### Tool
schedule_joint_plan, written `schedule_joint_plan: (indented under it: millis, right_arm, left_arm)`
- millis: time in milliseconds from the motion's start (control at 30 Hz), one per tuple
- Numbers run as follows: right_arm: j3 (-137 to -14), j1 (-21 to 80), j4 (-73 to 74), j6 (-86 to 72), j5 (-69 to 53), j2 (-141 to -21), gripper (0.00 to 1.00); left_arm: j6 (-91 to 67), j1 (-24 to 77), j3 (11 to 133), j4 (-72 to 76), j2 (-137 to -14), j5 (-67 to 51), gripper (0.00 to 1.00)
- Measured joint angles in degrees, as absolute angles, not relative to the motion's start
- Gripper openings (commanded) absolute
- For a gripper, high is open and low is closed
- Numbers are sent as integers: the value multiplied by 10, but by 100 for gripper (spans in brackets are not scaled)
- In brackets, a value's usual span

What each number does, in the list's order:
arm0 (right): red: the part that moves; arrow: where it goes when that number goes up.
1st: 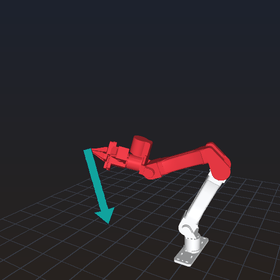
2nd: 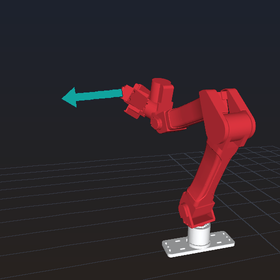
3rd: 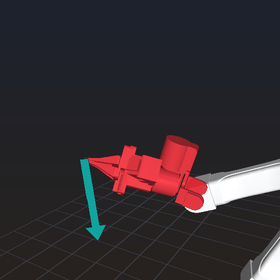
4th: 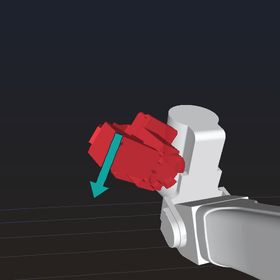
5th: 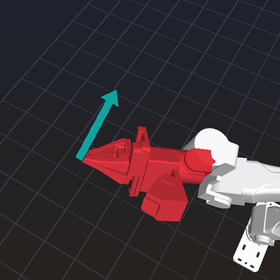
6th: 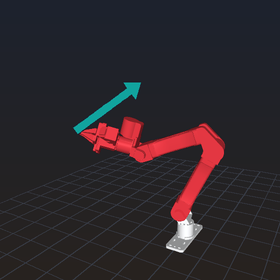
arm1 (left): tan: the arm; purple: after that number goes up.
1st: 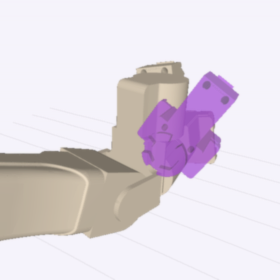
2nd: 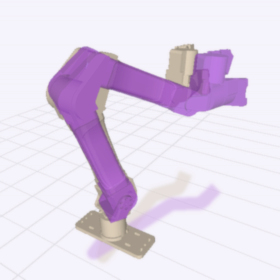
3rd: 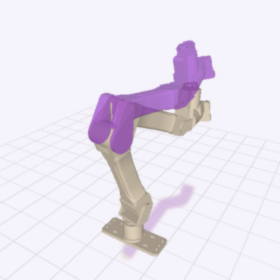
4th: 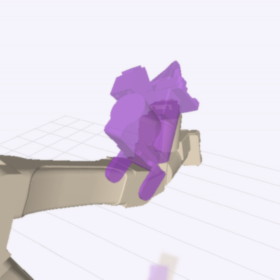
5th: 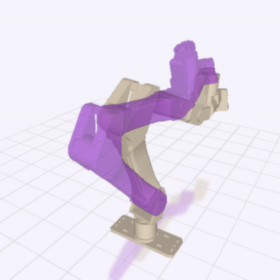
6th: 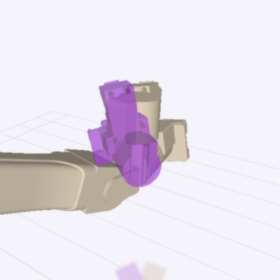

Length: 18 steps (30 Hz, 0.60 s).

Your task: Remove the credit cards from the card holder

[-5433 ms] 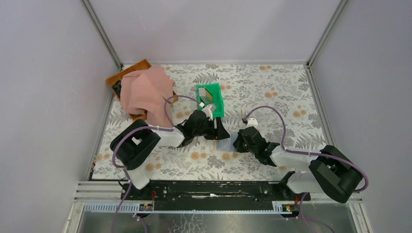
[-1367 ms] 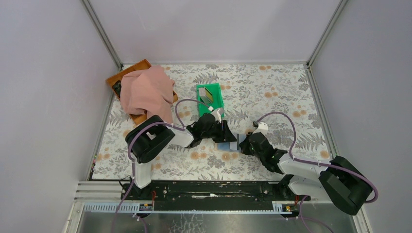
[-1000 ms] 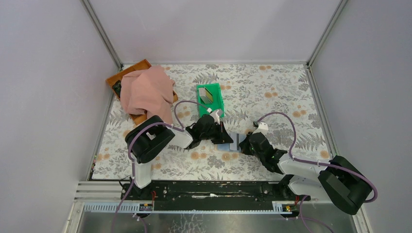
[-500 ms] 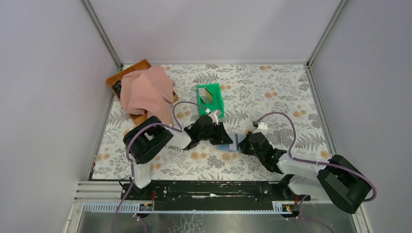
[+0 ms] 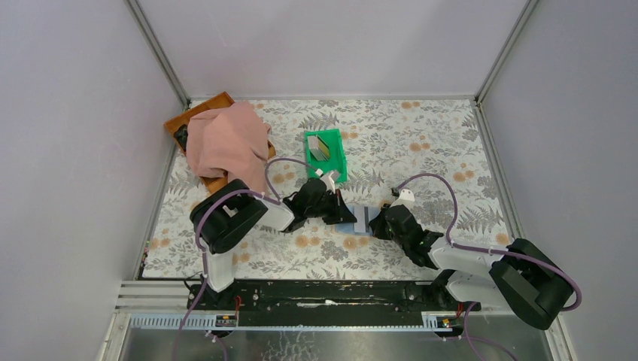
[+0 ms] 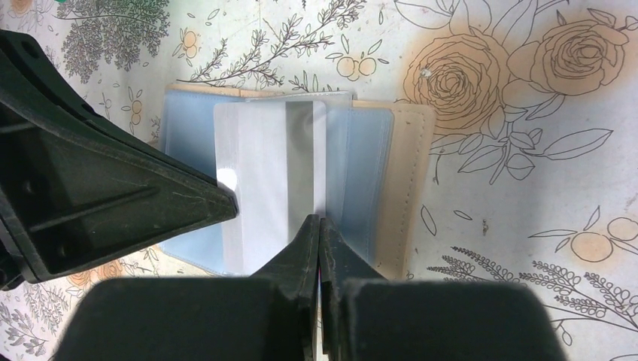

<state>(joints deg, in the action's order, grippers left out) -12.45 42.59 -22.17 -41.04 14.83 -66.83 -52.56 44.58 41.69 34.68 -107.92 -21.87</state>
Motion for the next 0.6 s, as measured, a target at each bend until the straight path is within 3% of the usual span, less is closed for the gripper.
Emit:
schedule_joint_plan:
  millis: [600]
  right_arm:
    - [-125,423,-231,-411,144,-676,0]
  left_arm:
    - [-536,398,361,375,-1036,-243,0]
